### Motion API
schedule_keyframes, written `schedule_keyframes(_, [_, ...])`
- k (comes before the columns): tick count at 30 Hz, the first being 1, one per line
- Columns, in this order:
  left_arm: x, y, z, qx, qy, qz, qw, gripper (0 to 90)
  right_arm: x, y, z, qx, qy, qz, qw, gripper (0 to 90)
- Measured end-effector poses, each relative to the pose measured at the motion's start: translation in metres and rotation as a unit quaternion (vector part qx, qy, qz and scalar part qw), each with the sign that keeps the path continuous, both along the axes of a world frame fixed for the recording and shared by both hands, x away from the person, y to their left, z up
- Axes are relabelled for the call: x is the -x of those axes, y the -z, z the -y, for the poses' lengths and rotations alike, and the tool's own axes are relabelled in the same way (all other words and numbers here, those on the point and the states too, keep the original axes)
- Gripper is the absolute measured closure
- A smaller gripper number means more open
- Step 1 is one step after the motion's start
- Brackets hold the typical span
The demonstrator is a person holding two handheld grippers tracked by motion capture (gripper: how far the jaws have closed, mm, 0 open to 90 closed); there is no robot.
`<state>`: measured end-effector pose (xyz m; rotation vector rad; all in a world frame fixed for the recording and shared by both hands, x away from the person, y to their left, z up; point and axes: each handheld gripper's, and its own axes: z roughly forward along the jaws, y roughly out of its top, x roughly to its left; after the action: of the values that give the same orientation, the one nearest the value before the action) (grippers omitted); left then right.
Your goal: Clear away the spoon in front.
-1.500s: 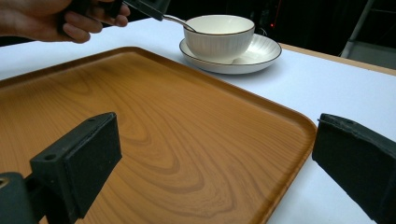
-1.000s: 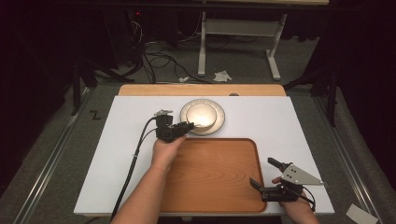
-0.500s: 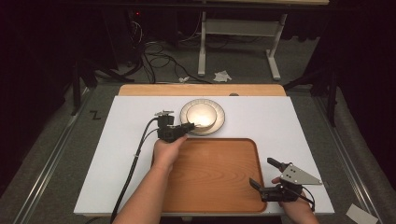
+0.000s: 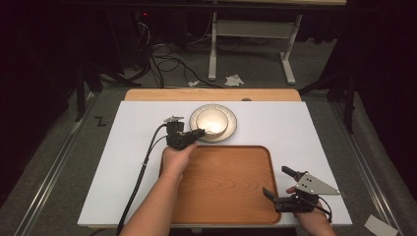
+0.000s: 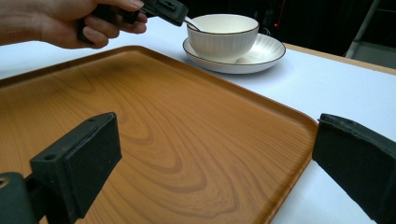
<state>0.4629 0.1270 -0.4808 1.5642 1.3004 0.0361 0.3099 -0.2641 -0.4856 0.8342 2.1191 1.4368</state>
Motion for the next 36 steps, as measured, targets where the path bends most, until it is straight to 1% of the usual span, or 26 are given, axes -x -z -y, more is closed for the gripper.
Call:
schedule_keyframes(5, [0.000,0.000,0.001,-0.002,0.000,0.001,1.0000,79.8,0.000,0.000,0.000,-0.001,0.000,0.000,1.0000,2.4])
schedule_keyframes(8, [0.000,0.000,0.002,-0.004,-0.001,0.005,1.0000,84.9,0.000,0.000,0.000,-0.002,0.000,0.000,1.0000,2.4])
schedule_keyframes(15, [0.001,-0.002,0.003,-0.008,0.000,0.012,0.9999,85.5,0.000,0.000,0.001,-0.002,0.000,0.000,1.0000,2.4])
schedule_keyframes(18, [0.002,-0.003,0.004,-0.006,0.005,0.018,0.9998,85.6,0.000,0.000,0.001,-0.002,-0.001,0.001,1.0000,2.4])
schedule_keyframes(21, [0.002,-0.003,0.005,-0.006,0.007,0.019,0.9998,85.6,0.000,0.000,0.001,-0.002,-0.001,0.001,1.0000,2.4])
schedule_keyframes(23, [0.003,-0.003,0.006,-0.010,0.009,0.026,0.9996,85.6,0.000,0.000,0.001,-0.002,-0.001,0.000,1.0000,2.4])
schedule_keyframes(26, [0.003,-0.004,0.008,-0.009,0.008,0.030,0.9995,85.7,0.000,-0.001,0.001,-0.002,0.000,0.001,1.0000,2.4])
schedule_keyframes(30, [0.005,-0.006,0.011,-0.024,0.012,0.047,0.9986,85.6,0.000,-0.001,0.001,-0.002,0.000,0.001,1.0000,2.4])
schedule_keyframes(32, [0.006,-0.007,0.013,-0.033,0.016,0.058,0.9976,85.6,0.000,-0.001,0.001,-0.002,0.000,0.001,1.0000,2.4])
schedule_keyframes(36, [0.008,-0.010,0.017,-0.041,0.020,0.071,0.9964,85.6,0.000,-0.001,0.001,-0.002,0.000,0.002,1.0000,2.4])
